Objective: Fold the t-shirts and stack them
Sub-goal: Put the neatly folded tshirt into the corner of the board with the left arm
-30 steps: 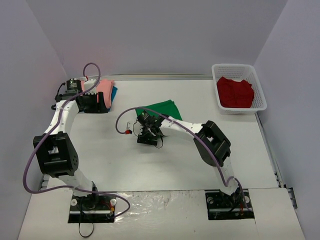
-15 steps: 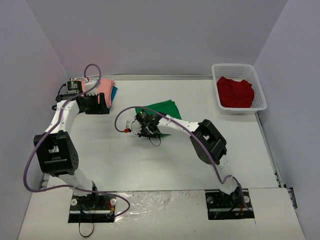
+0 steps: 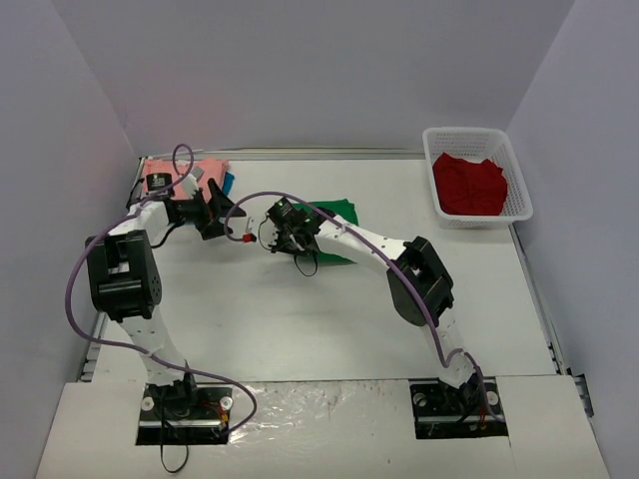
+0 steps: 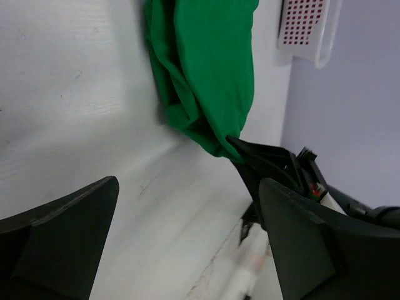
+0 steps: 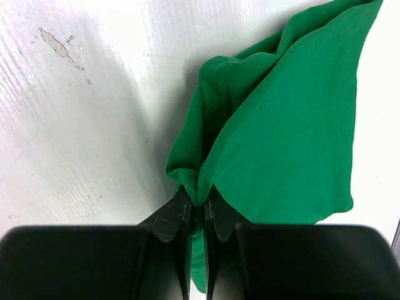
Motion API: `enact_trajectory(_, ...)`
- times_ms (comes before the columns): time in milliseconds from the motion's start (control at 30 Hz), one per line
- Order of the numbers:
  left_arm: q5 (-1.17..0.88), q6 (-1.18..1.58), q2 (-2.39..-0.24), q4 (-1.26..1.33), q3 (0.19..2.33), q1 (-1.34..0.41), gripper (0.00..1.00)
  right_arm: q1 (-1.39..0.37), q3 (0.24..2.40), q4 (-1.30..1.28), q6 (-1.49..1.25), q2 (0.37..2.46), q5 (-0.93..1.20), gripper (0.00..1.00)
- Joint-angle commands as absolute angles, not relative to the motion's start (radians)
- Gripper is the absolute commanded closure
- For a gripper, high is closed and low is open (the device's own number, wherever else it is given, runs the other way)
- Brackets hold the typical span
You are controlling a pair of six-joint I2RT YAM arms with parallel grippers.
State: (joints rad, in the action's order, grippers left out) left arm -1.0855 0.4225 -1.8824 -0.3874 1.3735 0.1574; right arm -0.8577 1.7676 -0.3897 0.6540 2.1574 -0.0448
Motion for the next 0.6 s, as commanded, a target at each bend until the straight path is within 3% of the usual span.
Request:
enact_trajectory(0,-1.223,0.782,-1.905,-0.097,1.336,0.146,0.06,-0.857,1.787,-0.449,0.650,2.152,-0.072,1.00)
enact_trajectory(367,-1.109,0.920,-1.997,-0.017,1.301,-0.004,0.06,-0.859,1.795,-0.460,0.653,2.177,-0.090,1.00)
enact_trajectory(567,-1.048,0.848,-2.059,-0.126,1.322,-0.063,0.06,-0.861,1.824,-0.477,0.653,2.189,-0.092,1.00)
